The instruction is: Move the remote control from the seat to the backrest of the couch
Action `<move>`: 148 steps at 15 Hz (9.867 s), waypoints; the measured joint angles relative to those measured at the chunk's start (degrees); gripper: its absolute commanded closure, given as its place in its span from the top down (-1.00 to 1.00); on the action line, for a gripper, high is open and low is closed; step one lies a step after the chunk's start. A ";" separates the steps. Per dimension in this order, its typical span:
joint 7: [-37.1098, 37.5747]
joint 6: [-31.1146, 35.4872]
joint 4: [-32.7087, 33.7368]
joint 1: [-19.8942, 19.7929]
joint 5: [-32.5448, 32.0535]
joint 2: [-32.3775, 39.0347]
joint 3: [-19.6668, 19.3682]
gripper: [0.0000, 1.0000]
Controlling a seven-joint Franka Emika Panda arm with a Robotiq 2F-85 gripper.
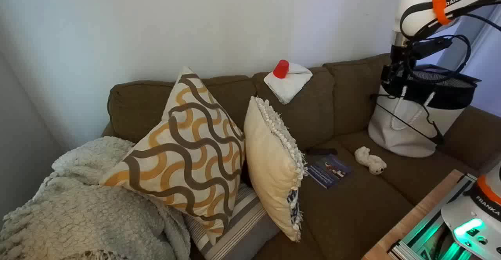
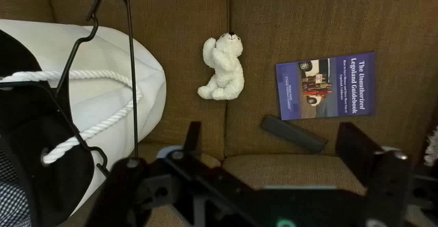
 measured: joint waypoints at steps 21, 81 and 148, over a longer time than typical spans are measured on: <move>-18.67 1.06 18.00 0.72 10.21 33.79 -3.21 1.00; -75.47 51.66 57.36 -22.57 14.02 96.92 22.72 0.46; -14.80 45.37 67.10 0.05 15.39 65.87 -1.60 -0.47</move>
